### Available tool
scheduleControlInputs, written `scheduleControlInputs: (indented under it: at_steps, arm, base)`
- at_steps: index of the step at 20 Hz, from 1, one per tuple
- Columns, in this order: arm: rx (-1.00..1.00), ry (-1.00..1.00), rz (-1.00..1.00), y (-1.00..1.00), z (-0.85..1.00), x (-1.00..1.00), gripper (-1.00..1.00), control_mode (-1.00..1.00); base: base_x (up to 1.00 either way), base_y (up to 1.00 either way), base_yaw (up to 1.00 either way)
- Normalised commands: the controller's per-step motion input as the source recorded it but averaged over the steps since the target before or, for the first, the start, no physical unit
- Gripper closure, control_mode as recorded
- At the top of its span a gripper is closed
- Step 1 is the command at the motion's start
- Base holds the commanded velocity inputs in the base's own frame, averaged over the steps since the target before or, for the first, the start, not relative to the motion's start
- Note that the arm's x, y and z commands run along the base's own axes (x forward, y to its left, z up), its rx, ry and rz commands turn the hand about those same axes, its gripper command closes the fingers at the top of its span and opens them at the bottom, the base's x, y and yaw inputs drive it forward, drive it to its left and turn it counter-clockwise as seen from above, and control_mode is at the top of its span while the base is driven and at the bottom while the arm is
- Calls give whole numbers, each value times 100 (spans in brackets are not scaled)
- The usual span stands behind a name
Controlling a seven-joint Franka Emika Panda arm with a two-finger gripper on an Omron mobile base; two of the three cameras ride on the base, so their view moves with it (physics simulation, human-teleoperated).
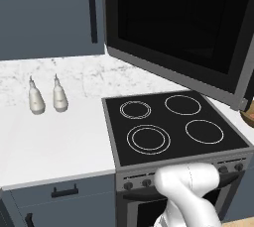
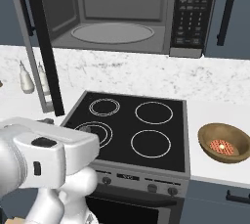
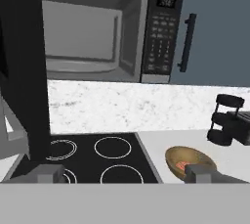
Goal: Open the microwave, place the bowl with waffle inside the microwave, then close the microwave door and turn it on.
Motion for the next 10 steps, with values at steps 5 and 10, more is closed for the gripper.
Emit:
scheduleControlInputs:
  at_steps: [5,10]
  arm:
    - [25,0,10,-37,5,54,-100,-100]
    - [45,4,21,1,-4,75,-100,-100]
  base:
    - [0,0,0]
    - [0,0,0]
